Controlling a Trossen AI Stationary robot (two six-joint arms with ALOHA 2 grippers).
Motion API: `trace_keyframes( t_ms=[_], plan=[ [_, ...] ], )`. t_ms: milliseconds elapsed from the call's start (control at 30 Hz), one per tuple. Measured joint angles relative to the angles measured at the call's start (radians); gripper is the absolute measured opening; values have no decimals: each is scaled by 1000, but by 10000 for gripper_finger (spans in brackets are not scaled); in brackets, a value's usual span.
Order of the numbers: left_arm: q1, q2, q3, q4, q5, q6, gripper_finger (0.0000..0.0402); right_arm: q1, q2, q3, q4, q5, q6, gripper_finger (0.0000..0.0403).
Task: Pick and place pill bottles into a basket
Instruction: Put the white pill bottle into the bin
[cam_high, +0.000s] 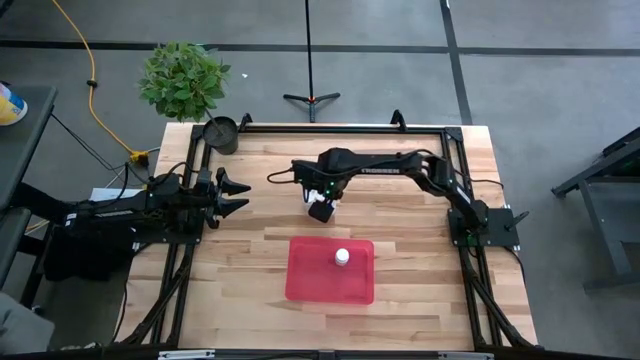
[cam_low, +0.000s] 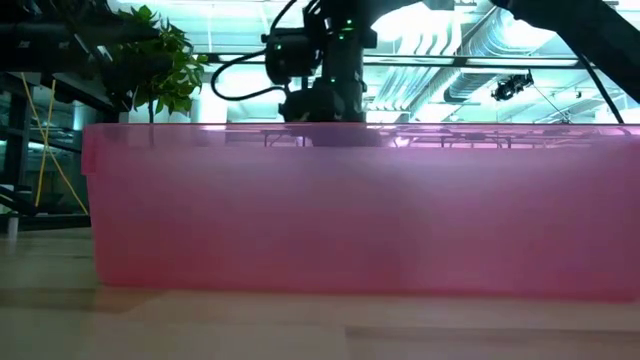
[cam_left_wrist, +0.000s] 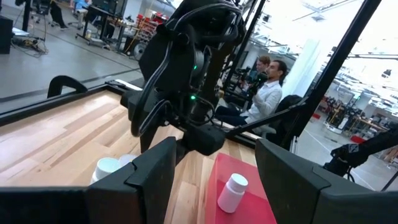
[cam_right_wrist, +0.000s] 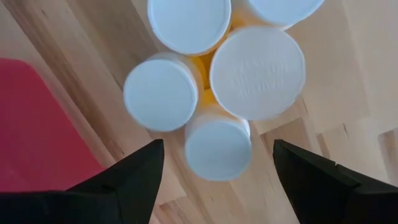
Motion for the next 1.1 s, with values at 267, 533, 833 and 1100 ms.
trace_keyframes(
  t_ms=[267, 533, 833, 1100],
  plan=[
    [0, 0, 0, 0, 0, 0, 253, 0, 12, 0, 4, -17, -7, 291],
    [0, 0, 0, 0, 0, 0, 253, -13, 36, 0, 2, -26, -22, 291],
    [0, 0, 0, 0, 0, 0, 253, -13, 63, 0, 20, -47, -37, 291],
    [0, 0, 0, -6, 0, 0, 253, -13, 63, 0, 24, -46, -44, 269]
  ],
)
